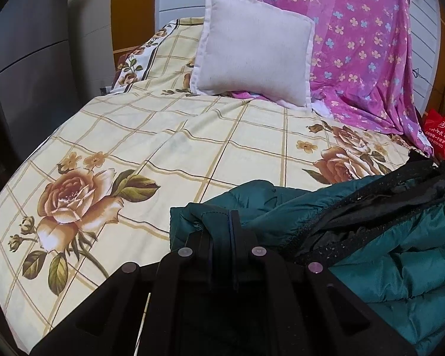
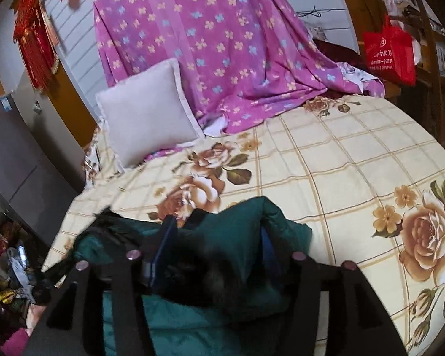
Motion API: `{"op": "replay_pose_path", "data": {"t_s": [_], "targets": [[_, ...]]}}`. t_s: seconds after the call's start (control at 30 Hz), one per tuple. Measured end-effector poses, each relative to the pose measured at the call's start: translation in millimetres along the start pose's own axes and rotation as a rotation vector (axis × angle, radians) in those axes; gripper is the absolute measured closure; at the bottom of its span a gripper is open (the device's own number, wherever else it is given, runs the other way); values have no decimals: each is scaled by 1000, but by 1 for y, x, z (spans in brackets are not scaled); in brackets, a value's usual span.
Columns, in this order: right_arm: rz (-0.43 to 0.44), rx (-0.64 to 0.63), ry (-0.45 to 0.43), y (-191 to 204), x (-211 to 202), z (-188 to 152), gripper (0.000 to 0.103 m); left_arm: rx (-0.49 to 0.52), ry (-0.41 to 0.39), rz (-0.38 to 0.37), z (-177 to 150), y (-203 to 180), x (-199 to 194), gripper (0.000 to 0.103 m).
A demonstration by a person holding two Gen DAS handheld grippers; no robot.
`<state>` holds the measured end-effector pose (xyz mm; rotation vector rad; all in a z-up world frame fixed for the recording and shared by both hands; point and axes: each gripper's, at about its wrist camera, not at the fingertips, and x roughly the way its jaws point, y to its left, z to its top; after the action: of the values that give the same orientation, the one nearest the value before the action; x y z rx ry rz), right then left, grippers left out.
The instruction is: Fold large clothes
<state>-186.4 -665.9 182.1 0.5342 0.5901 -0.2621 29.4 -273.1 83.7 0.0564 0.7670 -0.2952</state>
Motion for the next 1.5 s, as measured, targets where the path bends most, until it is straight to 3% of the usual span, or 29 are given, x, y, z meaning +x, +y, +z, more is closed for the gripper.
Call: {"op": "replay_pose_path", "data": {"t_s": [0.13,0.2,0.27,0.37,0.43,0.53,0.63,0.7,0.77,0.87,0.97,1.1,1.23,1.37,1.5], "targets": [[21,-25,-18,12,-12,-2,40,0,4,1,0,0,1,103],[30,-56,-30,22,-16,-6,33,-4,8,1,-1,0,2,103],[40,-108,-18,38,-11,-12,26,-7,12,2,-1,-1,3,103],[6,-218,7,66,2,-25,26,-9,16,0,-1,-1,3,103],[-16,-248,-42,80,0,-30,26,-8,22,-3,-1,0,4,103],[6,-219,-151,87,-19,-27,24,-12,30,-12,0,1,6,103],[24,-236,-208,95,-35,-17,20,-24,37,-24,1,3,7,103],[63,-281,-168,105,-33,-12,19,-35,43,-34,2,4,8,103],[95,-335,-60,120,-15,-18,19,-48,51,-44,3,6,8,103],[77,-431,91,142,32,-46,20,-67,60,-63,5,9,7,103],[60,-464,169,155,82,-67,27,-79,68,-86,8,12,5,103],[-48,-468,201,159,148,-74,27,-164,61,-225,18,33,-2,99],[-73,-419,248,148,192,-78,25,-248,36,-360,29,54,-11,87],[-98,-388,261,137,218,-78,24,-257,-49,-327,34,57,-31,70],[-109,-351,284,133,222,-71,23,-204,-12,-301,30,40,-34,70]]}}
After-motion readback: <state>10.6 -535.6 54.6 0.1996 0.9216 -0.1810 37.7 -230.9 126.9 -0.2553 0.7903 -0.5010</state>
